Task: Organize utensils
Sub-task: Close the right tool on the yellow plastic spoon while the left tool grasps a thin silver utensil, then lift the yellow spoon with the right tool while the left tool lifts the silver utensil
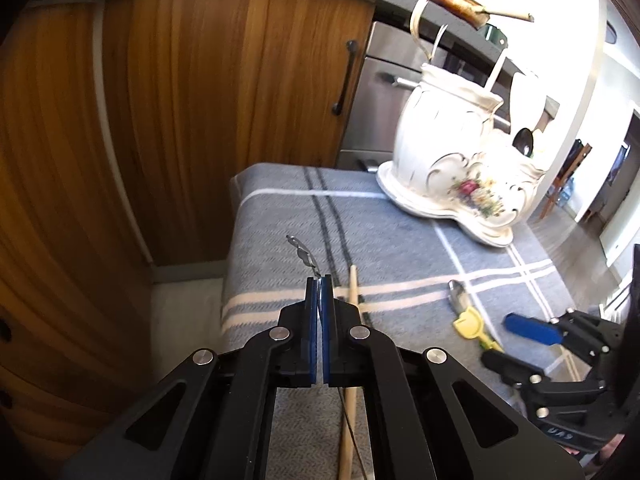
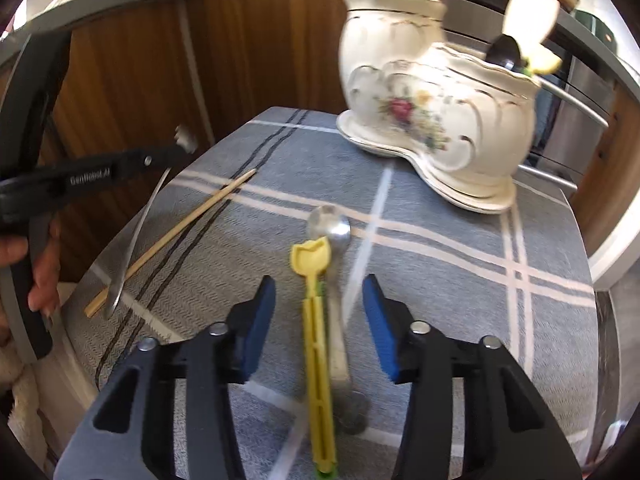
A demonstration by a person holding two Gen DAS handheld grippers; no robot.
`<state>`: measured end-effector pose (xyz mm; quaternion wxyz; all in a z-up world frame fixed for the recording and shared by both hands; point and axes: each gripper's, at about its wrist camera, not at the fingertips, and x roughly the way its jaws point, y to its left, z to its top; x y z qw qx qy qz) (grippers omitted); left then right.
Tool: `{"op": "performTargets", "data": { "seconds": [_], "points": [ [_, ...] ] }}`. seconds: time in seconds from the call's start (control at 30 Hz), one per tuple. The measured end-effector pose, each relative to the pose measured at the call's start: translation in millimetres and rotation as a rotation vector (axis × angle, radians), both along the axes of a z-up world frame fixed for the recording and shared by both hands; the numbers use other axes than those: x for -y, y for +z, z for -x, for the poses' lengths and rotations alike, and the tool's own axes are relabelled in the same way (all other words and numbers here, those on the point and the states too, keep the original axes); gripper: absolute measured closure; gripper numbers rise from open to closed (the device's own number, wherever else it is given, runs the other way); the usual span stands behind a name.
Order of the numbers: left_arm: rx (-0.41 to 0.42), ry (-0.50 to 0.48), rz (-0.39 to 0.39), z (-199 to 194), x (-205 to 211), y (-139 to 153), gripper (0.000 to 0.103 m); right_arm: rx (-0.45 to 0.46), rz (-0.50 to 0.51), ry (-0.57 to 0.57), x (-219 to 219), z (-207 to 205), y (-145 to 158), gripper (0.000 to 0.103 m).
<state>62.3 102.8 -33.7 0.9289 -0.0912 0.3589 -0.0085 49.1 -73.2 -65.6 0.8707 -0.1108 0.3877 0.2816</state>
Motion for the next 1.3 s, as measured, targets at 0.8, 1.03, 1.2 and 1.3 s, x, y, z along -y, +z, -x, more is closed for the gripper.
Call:
{"op": "performTargets", "data": {
  "seconds": [0.8,1.03,1.2,1.3],
  "points": [
    [0.083,-0.067,0.023,11.3,13.9,25.0,0.101,0.057,-0.119,0.041,17.2,5.5,31.3,0.093],
    [0.131,-0.081,0.021,16.6,17.9,37.9,0.101,0.097,-0.214,0.005,33.3,4.3,48.7,0.093],
    [0.173,-0.082,0.010,21.2,19.5,48.4,0.101,0.115,-0.251,-0.015,40.0,0.1,56.5,0.093],
    [0.199,-0.085,0.009,24.7,19.4,54.6,0.101,0.122,-0.262,-0.024,42.4,-0.3,56.3,0.093]
  ]
}}
